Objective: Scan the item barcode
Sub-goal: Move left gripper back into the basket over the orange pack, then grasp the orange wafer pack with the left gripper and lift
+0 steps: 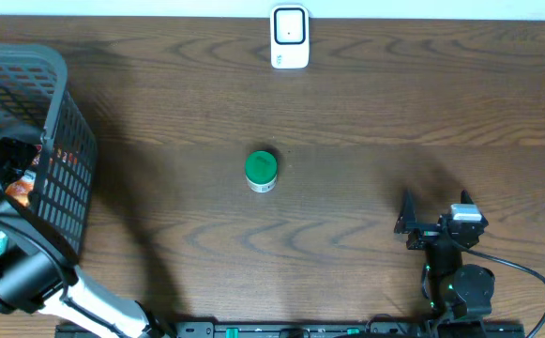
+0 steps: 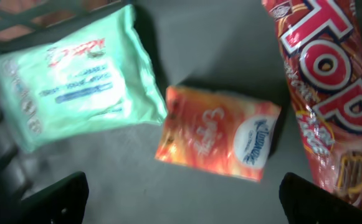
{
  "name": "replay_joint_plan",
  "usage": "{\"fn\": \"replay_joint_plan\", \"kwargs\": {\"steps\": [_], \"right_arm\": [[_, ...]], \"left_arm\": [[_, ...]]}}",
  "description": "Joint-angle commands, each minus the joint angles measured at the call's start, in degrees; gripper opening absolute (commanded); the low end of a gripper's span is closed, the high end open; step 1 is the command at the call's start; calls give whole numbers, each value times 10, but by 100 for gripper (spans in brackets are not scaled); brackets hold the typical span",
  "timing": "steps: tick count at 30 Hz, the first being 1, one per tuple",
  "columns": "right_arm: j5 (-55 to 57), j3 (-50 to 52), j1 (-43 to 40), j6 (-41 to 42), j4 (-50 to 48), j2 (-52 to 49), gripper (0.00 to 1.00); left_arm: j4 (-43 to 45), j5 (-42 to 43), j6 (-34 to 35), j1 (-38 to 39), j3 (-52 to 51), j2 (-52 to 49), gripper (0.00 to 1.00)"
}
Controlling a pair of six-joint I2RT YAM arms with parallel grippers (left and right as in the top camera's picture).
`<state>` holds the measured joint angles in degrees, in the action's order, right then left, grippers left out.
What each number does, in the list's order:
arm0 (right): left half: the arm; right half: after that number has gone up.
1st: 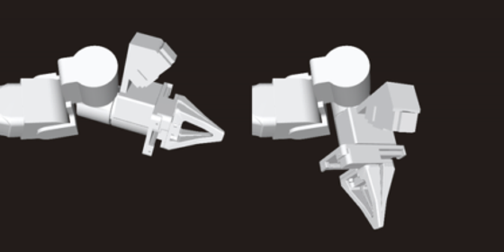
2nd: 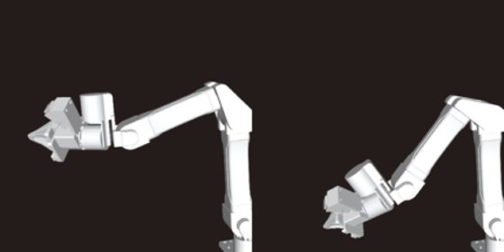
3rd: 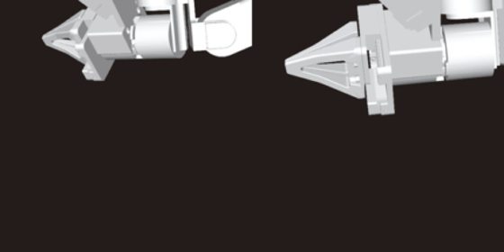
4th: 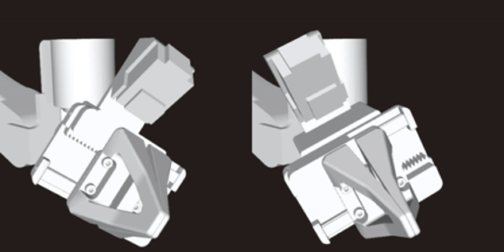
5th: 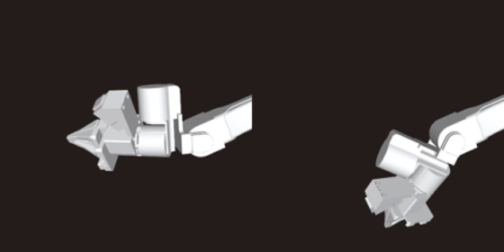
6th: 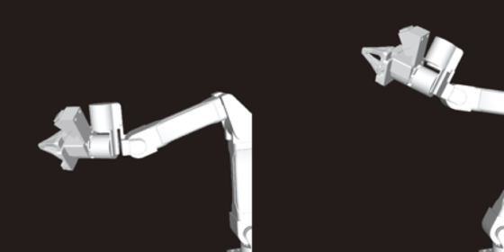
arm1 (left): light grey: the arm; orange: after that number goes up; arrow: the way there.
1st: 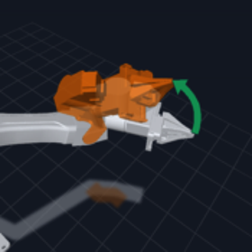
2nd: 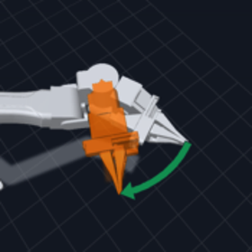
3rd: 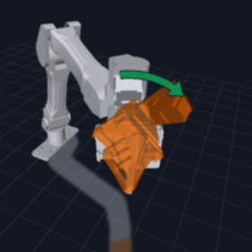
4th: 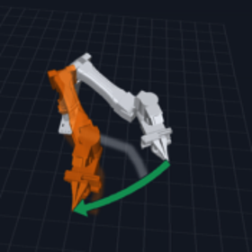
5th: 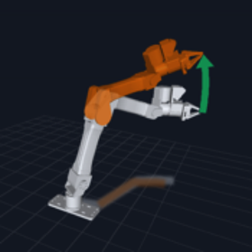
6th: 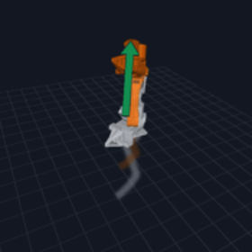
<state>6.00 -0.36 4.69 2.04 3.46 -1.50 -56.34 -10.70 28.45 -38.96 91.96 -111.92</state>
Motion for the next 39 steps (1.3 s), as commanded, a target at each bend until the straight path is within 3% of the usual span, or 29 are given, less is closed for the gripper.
{"fn": "replay_joint_plan", "kwargs": {"steps": [1, 22, 28, 39], "right_arm": [[1, 0, 3, -9, 2, 1, 99], [1, 0, 3, -9, 2, 1, 99], [1, 0, 3, -9, 2, 1, 99], [1, 0, 3, -9, 2, 1, 99]], "left_arm": [[16, -9, -33, -3, 1, -21, 98], [56, -9, -34, -3, -9, -140, 98], [52, -9, -34, -3, -11, -150, 74], [-52, -3, -33, -3, 54, -114, 70]]}}
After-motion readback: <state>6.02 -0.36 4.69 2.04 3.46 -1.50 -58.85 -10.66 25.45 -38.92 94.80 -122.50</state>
